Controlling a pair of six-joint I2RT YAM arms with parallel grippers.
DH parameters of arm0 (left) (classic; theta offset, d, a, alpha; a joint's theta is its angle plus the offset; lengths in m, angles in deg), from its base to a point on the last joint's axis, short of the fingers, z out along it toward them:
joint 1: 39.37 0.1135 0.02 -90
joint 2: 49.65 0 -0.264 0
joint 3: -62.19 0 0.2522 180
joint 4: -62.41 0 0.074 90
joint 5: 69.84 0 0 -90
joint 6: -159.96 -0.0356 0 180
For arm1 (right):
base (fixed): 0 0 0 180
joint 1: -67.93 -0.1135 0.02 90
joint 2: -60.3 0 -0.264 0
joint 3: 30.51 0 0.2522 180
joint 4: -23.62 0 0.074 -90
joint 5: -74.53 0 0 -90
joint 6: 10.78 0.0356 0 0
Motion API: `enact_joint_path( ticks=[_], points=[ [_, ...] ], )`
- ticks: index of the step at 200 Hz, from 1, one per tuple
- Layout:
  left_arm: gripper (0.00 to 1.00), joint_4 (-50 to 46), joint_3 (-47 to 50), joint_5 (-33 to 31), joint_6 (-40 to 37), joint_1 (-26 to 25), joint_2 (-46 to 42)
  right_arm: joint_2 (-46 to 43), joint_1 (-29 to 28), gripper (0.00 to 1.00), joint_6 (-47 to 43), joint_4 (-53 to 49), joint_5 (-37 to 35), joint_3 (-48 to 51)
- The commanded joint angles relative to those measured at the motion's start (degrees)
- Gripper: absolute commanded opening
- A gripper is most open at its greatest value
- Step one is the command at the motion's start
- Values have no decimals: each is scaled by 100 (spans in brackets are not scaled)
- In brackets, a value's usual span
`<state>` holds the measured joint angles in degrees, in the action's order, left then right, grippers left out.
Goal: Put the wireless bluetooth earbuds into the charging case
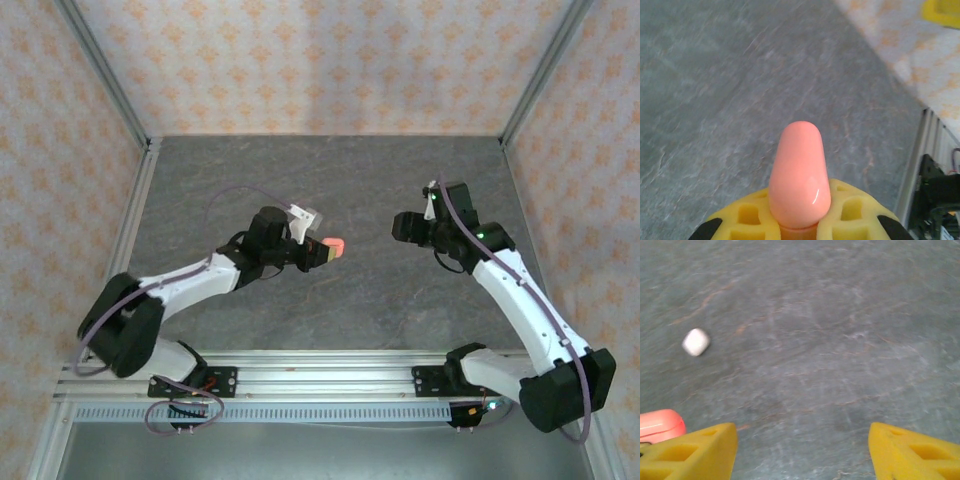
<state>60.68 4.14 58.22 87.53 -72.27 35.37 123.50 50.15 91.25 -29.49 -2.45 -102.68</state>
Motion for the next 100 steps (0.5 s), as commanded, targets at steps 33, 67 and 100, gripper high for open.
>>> enact_joint_path(
  ticks=[33, 67, 100],
  points=[
    [0, 253, -469, -71, 536, 170, 1489, -27, 463, 76, 48, 780, -829, 647],
    [4, 171, -693, -159, 657, 251, 2039, -53, 633, 78, 75, 1075, -1044, 924],
    [24, -314, -891, -383, 473, 300, 2151, -93, 680, 79, 36, 1310, -1214, 1120]
  ],
)
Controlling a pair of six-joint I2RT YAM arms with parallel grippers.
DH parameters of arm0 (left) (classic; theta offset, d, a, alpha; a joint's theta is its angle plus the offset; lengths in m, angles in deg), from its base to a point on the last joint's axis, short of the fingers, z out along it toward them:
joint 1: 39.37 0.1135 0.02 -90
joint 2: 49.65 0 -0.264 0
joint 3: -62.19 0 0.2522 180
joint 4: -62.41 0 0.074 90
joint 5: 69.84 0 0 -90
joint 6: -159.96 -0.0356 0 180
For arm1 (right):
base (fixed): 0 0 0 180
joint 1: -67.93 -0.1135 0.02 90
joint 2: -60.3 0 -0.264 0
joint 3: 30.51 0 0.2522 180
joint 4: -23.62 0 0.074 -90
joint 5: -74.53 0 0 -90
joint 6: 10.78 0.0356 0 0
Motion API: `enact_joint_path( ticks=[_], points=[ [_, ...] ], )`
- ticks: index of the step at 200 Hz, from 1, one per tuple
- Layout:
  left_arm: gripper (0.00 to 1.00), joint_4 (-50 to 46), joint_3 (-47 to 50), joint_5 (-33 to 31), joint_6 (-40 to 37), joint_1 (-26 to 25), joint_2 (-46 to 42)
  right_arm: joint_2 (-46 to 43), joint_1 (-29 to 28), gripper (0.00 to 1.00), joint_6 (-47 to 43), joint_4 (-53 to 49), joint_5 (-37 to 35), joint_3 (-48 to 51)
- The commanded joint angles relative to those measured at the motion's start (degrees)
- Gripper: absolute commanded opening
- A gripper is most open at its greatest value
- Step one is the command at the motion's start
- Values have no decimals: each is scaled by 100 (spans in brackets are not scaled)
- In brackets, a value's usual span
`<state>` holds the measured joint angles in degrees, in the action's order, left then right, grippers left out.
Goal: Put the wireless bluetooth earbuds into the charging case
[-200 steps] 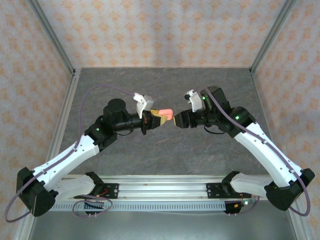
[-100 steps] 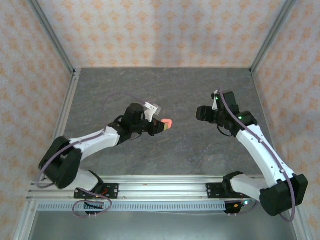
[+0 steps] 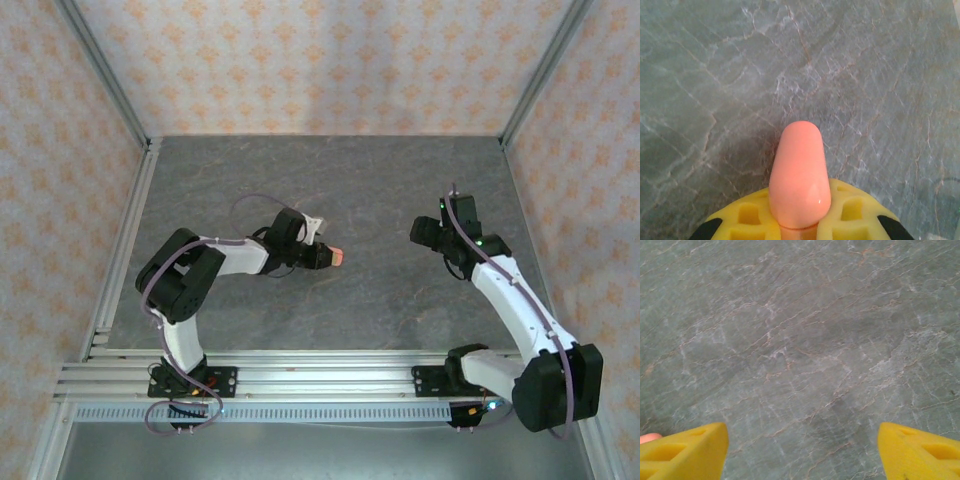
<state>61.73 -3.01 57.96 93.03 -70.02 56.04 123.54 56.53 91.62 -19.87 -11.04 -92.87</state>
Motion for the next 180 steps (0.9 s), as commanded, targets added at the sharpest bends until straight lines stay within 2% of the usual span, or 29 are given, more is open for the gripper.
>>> enact_joint_path(
  ticks=[1, 28, 45, 65, 89, 121, 155, 180],
  points=[
    [25, -437, -184, -364, -85, 76, 83, -99, 41, 79, -1, 356, -359, 144],
    [41, -793, -295, -531, -265, 92, 50, -153, 59, 79, -10, 488, -435, 279],
    [56, -953, -330, -627, -361, 90, -32, -180, 64, 79, -10, 538, -433, 341],
    [64, -1156, -349, -739, -497, 95, -177, -198, 76, 79, -18, 533, -422, 373],
    [70, -1405, -358, -882, -683, 110, -414, -241, 97, 79, -19, 531, -435, 410],
    [72, -1884, -416, -1158, -1074, 162, -814, -478, 103, 81, -103, 782, -557, 738],
    [74, -2383, -434, -1547, -1476, 420, -1406, -936, 105, 89, -127, 1779, -1335, 1561],
    [77, -2729, -391, -2026, -1853, 712, -1961, -924, 103, 94, -252, 2650, -1941, 2019]
  ],
)
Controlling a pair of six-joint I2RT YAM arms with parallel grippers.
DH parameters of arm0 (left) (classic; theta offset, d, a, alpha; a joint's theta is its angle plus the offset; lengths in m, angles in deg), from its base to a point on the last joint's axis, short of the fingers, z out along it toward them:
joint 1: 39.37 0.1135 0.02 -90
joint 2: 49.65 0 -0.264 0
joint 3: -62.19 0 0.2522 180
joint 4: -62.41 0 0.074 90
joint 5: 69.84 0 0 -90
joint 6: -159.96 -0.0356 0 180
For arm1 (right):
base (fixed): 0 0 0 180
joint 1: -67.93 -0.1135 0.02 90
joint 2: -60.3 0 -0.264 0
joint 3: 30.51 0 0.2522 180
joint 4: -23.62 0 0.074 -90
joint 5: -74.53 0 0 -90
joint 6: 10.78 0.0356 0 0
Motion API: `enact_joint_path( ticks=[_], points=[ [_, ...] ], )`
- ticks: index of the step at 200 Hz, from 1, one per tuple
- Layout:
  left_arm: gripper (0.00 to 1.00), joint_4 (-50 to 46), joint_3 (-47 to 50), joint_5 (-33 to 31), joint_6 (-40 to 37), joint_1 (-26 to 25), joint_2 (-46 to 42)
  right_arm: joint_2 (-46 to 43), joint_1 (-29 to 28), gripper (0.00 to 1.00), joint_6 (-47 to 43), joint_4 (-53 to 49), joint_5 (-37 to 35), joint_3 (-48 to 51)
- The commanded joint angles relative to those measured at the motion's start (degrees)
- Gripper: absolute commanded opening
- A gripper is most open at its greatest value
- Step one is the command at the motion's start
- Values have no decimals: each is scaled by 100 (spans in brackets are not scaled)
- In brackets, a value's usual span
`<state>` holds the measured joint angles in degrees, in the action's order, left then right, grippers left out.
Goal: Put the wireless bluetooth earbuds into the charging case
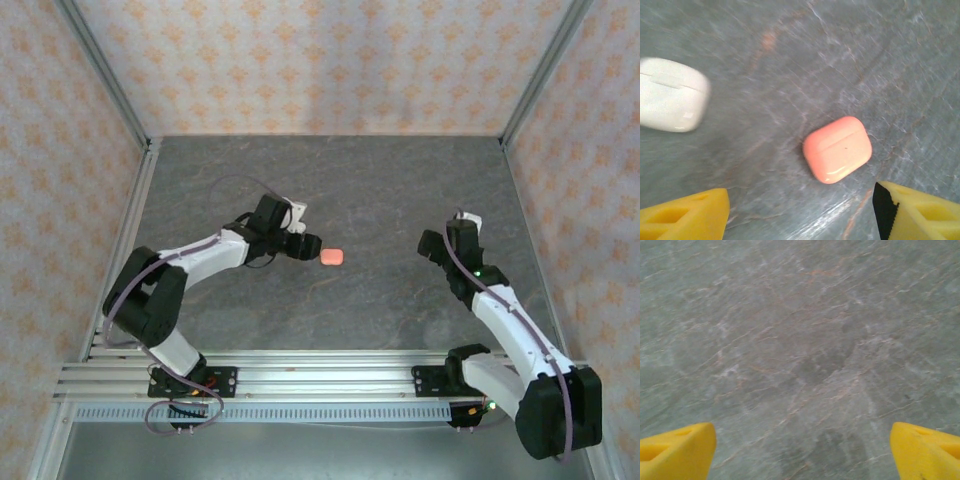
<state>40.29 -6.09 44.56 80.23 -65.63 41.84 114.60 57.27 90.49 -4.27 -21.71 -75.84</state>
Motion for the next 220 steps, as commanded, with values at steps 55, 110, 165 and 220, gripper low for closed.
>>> enact_joint_path(
  ticks=[55, 110, 165, 220],
  points=[
    [100, 28, 1048, -2608, -725, 1014, -1989, 659, 61, 99, -698, 2920, -1357, 683],
    [100, 878, 2120, -3383, -496, 1891, -2650, 1526, 381, 99, -912, 5084, -1130, 1408],
    [100, 2841, 3130, -3153, -604, 2442, -2502, 2528, 630, 99, -1195, 6773, -1074, 1502],
    [100, 4513, 3321, -2833, -1004, 2550, -1741, 3525, 724, 99, -1316, 7527, -508, 1392]
  ],
)
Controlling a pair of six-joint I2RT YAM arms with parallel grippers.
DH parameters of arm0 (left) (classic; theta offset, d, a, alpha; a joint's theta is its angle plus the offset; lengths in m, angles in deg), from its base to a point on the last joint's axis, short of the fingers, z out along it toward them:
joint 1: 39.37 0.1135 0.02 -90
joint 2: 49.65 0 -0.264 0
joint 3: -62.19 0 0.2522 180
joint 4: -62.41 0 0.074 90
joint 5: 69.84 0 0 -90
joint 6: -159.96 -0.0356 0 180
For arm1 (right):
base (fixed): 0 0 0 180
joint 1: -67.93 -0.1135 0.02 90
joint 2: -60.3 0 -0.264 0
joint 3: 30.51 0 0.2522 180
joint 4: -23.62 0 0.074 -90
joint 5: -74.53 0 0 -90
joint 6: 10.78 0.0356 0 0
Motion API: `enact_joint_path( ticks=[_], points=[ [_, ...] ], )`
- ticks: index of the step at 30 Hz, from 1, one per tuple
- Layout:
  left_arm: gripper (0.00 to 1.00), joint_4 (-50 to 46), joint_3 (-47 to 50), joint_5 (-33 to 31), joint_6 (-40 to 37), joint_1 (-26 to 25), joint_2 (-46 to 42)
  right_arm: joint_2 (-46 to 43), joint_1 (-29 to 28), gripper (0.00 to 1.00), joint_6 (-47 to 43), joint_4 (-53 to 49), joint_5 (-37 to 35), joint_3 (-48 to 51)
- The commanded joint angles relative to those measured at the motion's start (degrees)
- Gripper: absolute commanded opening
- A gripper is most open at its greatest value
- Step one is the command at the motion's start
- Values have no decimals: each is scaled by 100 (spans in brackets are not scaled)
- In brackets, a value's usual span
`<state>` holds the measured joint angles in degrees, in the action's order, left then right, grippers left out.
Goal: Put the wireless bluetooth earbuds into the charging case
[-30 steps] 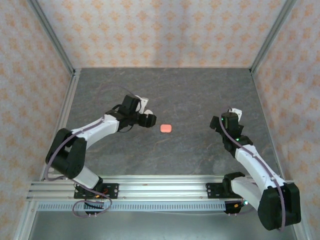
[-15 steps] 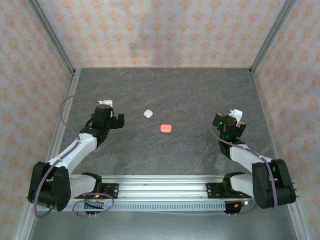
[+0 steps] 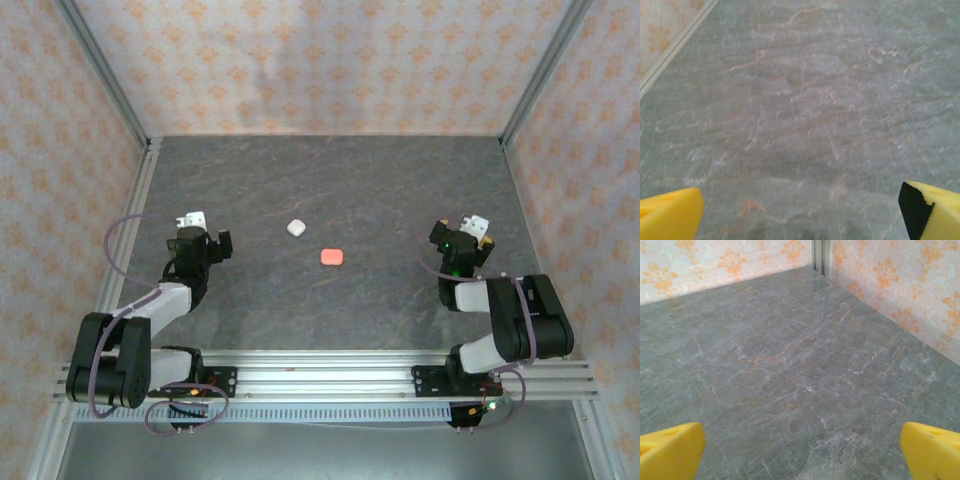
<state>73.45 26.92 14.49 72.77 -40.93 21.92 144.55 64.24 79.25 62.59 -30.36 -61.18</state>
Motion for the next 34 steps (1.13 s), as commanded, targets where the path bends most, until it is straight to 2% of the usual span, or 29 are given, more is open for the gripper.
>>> enact_joint_path(
  ticks=[1, 4, 6, 8, 11, 34],
  points=[
    [100, 1209, 10, 186, -261, 83, 260, 573, 26, 99, -213, 903, 372, -82],
    [100, 1665, -63, 280, -185, 121, 820, 326, 34, 99, -71, -378, 272, -519],
    [100, 1803, -157, 318, -185, 121, 1180, 505, 34, 99, -117, 135, 207, -426],
    [100, 1688, -314, 356, -259, 94, 1370, 383, 34, 99, -63, -224, 161, -488],
    [100, 1656, -341, 362, -289, 69, 1384, 470, 34, 99, -100, 44, 169, -434],
    [100, 1706, -327, 302, -409, -45, 1412, 451, 34, 99, -118, -35, 225, -454]
  ],
)
